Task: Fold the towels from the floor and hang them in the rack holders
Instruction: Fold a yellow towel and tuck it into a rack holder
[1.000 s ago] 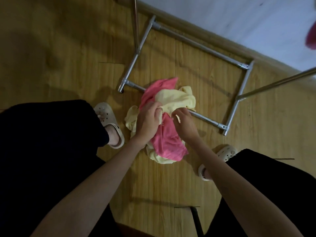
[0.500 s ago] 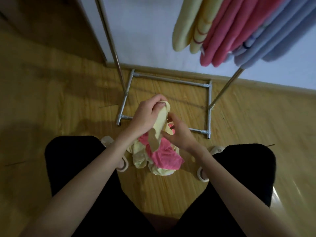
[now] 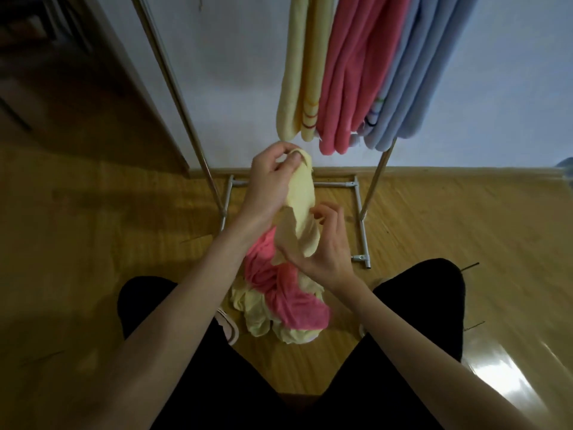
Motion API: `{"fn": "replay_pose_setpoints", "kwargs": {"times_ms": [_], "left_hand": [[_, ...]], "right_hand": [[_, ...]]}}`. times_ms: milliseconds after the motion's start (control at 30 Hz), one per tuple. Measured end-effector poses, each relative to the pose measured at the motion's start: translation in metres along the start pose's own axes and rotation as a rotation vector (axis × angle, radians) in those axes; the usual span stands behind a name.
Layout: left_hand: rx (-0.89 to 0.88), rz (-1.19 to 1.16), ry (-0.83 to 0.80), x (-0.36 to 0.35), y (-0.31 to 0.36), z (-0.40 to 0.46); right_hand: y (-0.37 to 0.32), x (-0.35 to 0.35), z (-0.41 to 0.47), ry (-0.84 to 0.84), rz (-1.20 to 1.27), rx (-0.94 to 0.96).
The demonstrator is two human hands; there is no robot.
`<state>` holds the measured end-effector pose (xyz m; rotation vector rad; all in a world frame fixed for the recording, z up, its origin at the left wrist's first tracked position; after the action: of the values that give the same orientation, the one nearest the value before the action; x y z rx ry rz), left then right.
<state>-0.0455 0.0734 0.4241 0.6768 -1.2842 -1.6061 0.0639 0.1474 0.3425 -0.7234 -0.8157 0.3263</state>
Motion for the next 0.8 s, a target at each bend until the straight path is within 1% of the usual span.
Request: {"fn": "replay_pose_setpoints", "kwargs": {"times_ms": [100, 167, 267, 433, 500, 567, 633, 733, 800], "left_hand": [[0.052, -0.088, 0.051, 0.001, 0.014, -0.002], [0.147, -0.154, 0.106, 0.011, 0.015, -0.001], [0.276, -0.266, 0.173, 0.03, 0.012, 0.001], [0.36, -0.276, 0.262, 0.056, 0.004, 0.006], [0.434, -0.277, 0.353, 0.07, -0.005, 0.005], [0.517, -0.332, 0.474, 0.085, -0.018, 0.0], [0.565, -0.329, 0.539, 0.096, -0.03, -0.002], [0.62, -0.28, 0.464, 0.094, -0.046, -0.007], [0.666, -0.206, 0.338, 0.087, -0.061, -0.012]], "right_hand": [[0.009, 0.003, 0.004, 0.018, -0.037, -0.077], [0.022, 0.008, 0.005, 0.01, -0.026, -0.124], [0.043, 0.017, -0.003, -0.044, 0.015, -0.204], [0.075, 0.033, -0.02, -0.093, 0.035, -0.316], [0.079, 0.042, -0.017, -0.091, 0.042, -0.337], [0.078, 0.053, -0.006, -0.066, 0.069, -0.371], [0.065, 0.064, 0.013, -0.088, 0.107, -0.345], [0.033, 0.073, 0.045, -0.193, 0.111, -0.23], [0.021, 0.077, 0.062, -0.235, 0.128, -0.218]]}}
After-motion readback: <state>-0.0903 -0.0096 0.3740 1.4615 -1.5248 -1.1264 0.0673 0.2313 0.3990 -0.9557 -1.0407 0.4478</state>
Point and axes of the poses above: each hand's wrist, its own z-axis towards the middle knuckle, its own x-axis out of the back of the hand, y = z × x, the point moved 9 cm from there along z, towards the middle knuckle, and after that the axes turned 10 degrees about -x, right-handed, at the moved point
